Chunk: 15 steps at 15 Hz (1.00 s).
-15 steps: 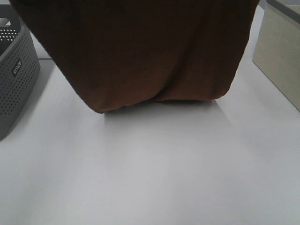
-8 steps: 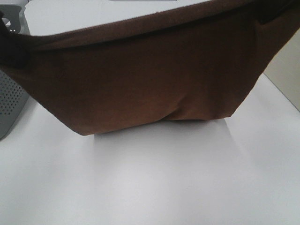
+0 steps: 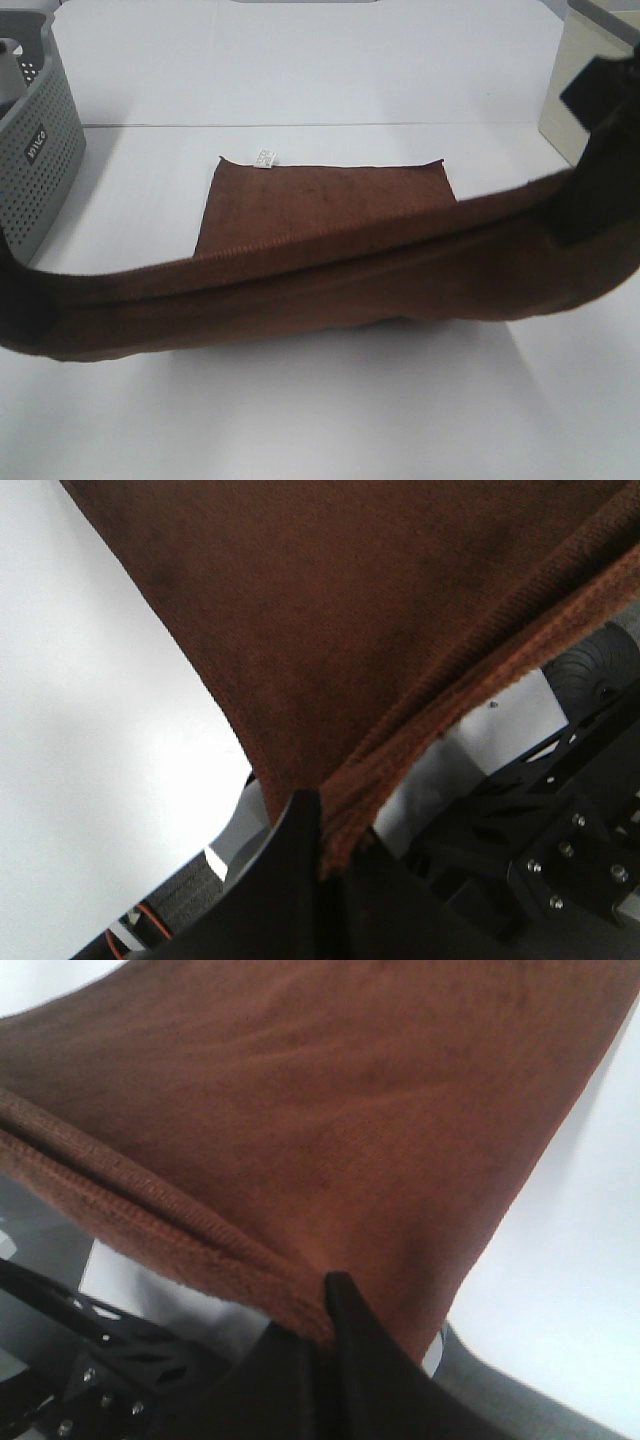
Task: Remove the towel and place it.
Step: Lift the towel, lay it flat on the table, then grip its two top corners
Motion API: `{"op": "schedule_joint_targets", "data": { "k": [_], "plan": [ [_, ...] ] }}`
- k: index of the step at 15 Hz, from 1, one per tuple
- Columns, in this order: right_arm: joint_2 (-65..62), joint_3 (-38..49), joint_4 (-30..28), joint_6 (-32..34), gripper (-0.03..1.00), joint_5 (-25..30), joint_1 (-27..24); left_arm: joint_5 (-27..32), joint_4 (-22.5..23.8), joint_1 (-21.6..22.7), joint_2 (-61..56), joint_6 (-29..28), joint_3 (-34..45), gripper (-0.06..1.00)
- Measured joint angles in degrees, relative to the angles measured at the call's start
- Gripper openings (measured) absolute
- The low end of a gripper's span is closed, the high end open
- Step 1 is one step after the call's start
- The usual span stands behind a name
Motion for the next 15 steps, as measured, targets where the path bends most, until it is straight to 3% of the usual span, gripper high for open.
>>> {"op": "schedule_joint_targets", "data": {
  "k": [1, 3, 10, 15],
  "plan": [
    [0.0, 3.3, 1.0, 0.0, 0.01, -0.1, -0.1, 0.0, 0.1, -0.8, 0.6, 0.2, 1.5, 0.00],
    [-0.1, 11.4, 2.9, -0.3, 0.01, -1.1, -0.2, 0.4, 2.1, -6.8, 3.0, 0.1, 4.7, 0.00],
    [-0.3, 24.1, 2.8, -1.6, 0.01, -2.3, -0.7, 0.2, 5.7, -19.9, 10.3, -4.1, 4.9, 0.00],
    [2.3, 27.5, 4.4, -6.6, 0.01, -5.8, -0.7, 0.3, 6.0, -21.9, 14.7, -5.8, 4.9, 0.00]
  ]
}}
